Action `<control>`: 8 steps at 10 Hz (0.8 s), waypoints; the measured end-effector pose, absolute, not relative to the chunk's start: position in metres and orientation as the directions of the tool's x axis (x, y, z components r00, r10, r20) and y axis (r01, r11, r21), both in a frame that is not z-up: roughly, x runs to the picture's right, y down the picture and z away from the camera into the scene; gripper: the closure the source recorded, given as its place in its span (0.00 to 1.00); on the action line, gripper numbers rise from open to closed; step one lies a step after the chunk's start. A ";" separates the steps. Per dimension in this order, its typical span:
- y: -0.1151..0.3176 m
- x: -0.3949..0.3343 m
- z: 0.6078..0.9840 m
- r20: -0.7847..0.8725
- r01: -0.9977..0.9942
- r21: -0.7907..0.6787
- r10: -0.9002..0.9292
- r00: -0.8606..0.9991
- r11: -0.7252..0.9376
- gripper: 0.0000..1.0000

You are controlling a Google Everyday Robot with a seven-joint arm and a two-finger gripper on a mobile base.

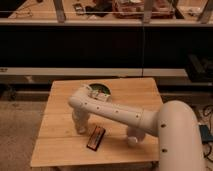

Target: Wipe the white sponge on the table

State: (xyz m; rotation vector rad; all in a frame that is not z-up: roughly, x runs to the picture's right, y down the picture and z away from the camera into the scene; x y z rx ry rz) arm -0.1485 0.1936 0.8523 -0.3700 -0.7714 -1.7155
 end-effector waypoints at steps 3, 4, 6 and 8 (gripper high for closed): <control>0.172 -0.184 0.863 0.581 0.928 0.328 -0.737 -0.346 -0.177 1.00; 0.171 -0.202 0.860 0.566 0.913 0.352 -0.730 -0.382 -0.204 1.00; 0.174 -0.243 0.848 0.529 0.873 0.413 -0.712 -0.462 -0.260 1.00; 0.183 -0.276 0.834 0.492 0.828 0.467 -0.687 -0.534 -0.310 1.00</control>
